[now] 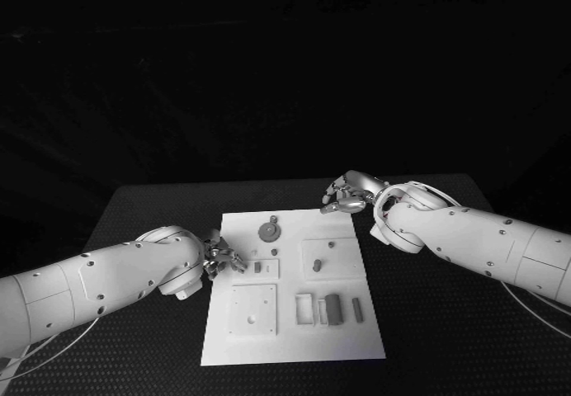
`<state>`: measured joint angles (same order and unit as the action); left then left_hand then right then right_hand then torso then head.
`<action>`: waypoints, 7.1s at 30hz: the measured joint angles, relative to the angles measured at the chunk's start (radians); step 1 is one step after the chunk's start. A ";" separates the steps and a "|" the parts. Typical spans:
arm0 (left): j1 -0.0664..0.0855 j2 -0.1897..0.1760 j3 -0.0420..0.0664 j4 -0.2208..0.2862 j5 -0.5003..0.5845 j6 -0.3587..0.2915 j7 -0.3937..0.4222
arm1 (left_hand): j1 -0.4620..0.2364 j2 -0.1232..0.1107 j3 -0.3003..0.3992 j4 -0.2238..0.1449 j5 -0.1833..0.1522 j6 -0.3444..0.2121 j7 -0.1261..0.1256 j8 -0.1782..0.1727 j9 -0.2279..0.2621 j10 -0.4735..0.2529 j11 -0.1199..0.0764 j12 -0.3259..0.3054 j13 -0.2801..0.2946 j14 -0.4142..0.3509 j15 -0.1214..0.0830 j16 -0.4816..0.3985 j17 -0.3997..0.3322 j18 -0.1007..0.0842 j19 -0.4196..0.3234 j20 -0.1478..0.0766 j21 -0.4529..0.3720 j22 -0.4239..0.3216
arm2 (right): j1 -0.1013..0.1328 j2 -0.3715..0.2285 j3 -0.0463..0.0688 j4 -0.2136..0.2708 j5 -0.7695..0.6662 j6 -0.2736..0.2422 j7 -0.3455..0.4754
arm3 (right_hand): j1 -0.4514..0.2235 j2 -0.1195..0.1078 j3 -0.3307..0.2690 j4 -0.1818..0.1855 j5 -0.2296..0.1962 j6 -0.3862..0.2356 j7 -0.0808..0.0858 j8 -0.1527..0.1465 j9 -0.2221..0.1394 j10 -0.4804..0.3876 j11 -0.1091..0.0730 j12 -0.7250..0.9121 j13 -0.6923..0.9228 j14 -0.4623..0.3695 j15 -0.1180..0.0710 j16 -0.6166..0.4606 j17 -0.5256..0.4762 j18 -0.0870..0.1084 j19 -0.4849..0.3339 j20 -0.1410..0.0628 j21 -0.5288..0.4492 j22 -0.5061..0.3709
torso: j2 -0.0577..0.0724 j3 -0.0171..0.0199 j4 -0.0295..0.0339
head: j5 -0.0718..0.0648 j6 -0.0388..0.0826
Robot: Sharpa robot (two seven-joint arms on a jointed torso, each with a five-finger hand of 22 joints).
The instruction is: Assemble the parts on the task board
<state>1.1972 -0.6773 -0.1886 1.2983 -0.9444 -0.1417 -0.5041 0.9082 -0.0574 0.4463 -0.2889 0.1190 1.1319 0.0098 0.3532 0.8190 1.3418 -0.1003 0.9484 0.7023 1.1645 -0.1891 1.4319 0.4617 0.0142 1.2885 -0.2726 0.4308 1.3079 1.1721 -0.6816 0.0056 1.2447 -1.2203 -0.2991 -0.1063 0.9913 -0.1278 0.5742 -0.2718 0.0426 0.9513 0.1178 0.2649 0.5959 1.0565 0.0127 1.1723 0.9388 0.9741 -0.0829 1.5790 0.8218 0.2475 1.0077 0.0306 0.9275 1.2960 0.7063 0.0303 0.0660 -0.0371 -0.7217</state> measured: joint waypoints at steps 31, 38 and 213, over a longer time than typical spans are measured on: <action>0.000 0.001 0.000 0.004 0.022 -0.003 0.017 | -0.061 -0.061 -0.047 0.030 -0.004 0.004 0.003 -0.005 0.005 0.000 0.000 0.004 -0.002 0.003 0.003 0.004 0.002 0.000 -0.001 0.002 0.000 0.000 | 0.000 0.001 0.000 0.000 0.000 0.000 0.000 | 0.000 0.000 0.000 0.000 0.000 0.000 -0.004 0.000 0.000 0.000 0.000 0.004 -0.001 0.002 -0.002 0.000 -0.001 0.000 0.000 0.000 0.000 0.000 | 0.000 0.0001 -0.0002 | 0.000 0.003; 0.000 0.001 0.000 0.004 0.024 -0.002 0.018 | -0.061 -0.061 -0.047 0.030 -0.004 0.008 -0.001 -0.005 0.007 0.000 0.000 0.011 -0.001 0.000 0.000 0.007 0.003 0.000 0.002 -0.002 0.000 0.000 | 0.000 0.000 0.000 0.000 0.000 0.000 0.000 | 0.000 0.000 0.000 0.000 0.000 0.000 -0.004 -0.004 0.001 0.000 0.000 0.004 -0.001 0.002 -0.001 0.000 -0.001 0.000 0.000 0.000 0.000 0.000 | 0.000 0.0001 0.0003 | -0.001 0.001; -0.053 0.231 0.016 -0.222 -0.622 -0.140 0.508 | 0.301 -0.072 0.086 -0.001 -0.019 -0.142 0.131 -0.171 -0.253 -0.161 0.186 -0.848 -0.486 0.015 0.164 -0.108 0.025 0.025 0.007 0.146 -0.081 -0.001 | 0.000 0.009 0.000 -0.024 0.151 -0.038 0.070 | -0.014 0.017 0.030 -0.008 0.005 -0.166 0.080 -0.061 -0.015 -0.136 0.135 -0.752 -0.657 -0.256 0.260 -0.942 -0.477 -0.093 -0.554 0.171 -0.519 -0.228 | 0.000 0.0003 0.0003 | -0.024 -0.011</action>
<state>1.1442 -0.4461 -0.1729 1.0763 -1.5661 -0.2820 0.0038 1.2087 -0.1297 0.5326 -0.2894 0.0997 0.9899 0.1408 0.1821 0.5656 1.1810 0.0853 0.1002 0.2162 1.1796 -0.0249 1.3235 0.4864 0.0391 1.2959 -0.1267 0.3494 1.3073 1.1723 -0.6729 0.0057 1.2206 -1.0691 -0.3371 -0.0361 0.9769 -0.1105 0.6044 -0.2798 0.0473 0.7849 0.1983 0.2039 0.5809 0.9206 0.1481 0.4208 0.2816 0.7184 0.1770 0.6366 0.3448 0.1542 0.4535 0.2018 0.4085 1.0681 0.7064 0.0306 0.0662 -0.0612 -0.7328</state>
